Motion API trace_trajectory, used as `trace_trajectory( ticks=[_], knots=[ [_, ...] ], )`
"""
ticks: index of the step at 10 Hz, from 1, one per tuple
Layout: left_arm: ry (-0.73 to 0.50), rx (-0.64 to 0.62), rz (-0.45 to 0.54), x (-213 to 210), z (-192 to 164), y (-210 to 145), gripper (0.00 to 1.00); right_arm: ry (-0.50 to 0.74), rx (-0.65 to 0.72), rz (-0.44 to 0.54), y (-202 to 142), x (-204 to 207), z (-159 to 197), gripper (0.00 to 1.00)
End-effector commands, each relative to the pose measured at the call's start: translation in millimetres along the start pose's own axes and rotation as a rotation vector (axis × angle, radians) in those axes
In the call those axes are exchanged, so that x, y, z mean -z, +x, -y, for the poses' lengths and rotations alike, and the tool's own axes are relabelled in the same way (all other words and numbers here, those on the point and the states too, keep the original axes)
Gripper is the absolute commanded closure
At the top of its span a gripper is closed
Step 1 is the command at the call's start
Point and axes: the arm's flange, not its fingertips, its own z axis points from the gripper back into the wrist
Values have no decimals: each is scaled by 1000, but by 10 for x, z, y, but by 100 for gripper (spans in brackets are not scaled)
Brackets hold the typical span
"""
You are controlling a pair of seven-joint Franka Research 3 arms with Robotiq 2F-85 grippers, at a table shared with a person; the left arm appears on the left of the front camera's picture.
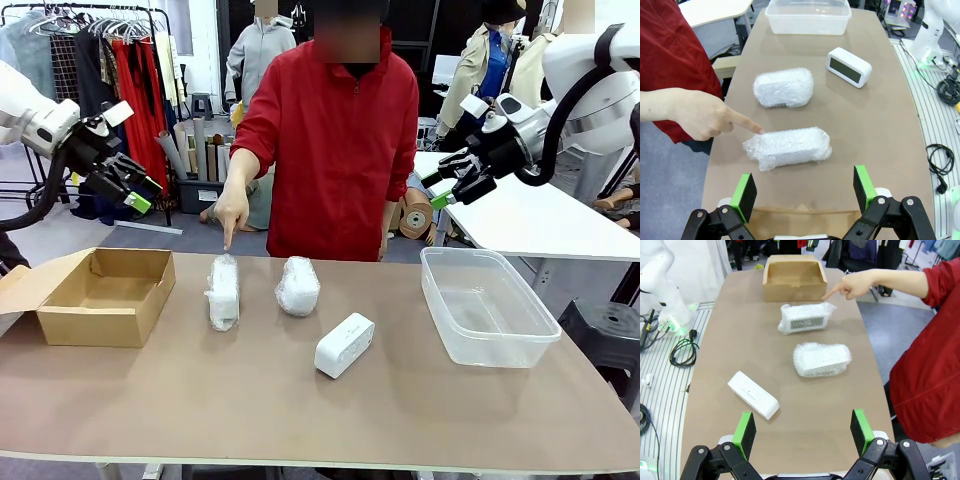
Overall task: Separate and place wrapped and unwrapped clocks.
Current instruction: Pick up the Digital clock indicated by the person.
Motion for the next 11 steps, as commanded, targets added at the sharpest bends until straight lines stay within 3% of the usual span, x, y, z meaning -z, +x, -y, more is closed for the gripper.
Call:
trace_trajectory(
  ticks=[1, 5, 7, 8, 9, 11],
  knots=[
    [1, -1, 0, -5, 0, 1, 0, -1, 0, 0, 3, -6, 2, 0],
    [0, 0, 0, 0, 0, 0, 0, -1, 0, 0, 3, -6, 2, 0],
    [97, -42, -157, -8, 67, 267, 0, -1, 0, 0, 3, -6, 2, 0],
    [173, -132, -277, 23, 185, 434, 0, -1, 0, 0, 3, -6, 2, 0],
    [290, -212, -339, 150, 347, 660, 0, -1, 0, 0, 3, -6, 2, 0],
    [393, -356, -400, 265, 562, 872, 0, -1, 0, 0, 3, -6, 2, 0]
  ],
)
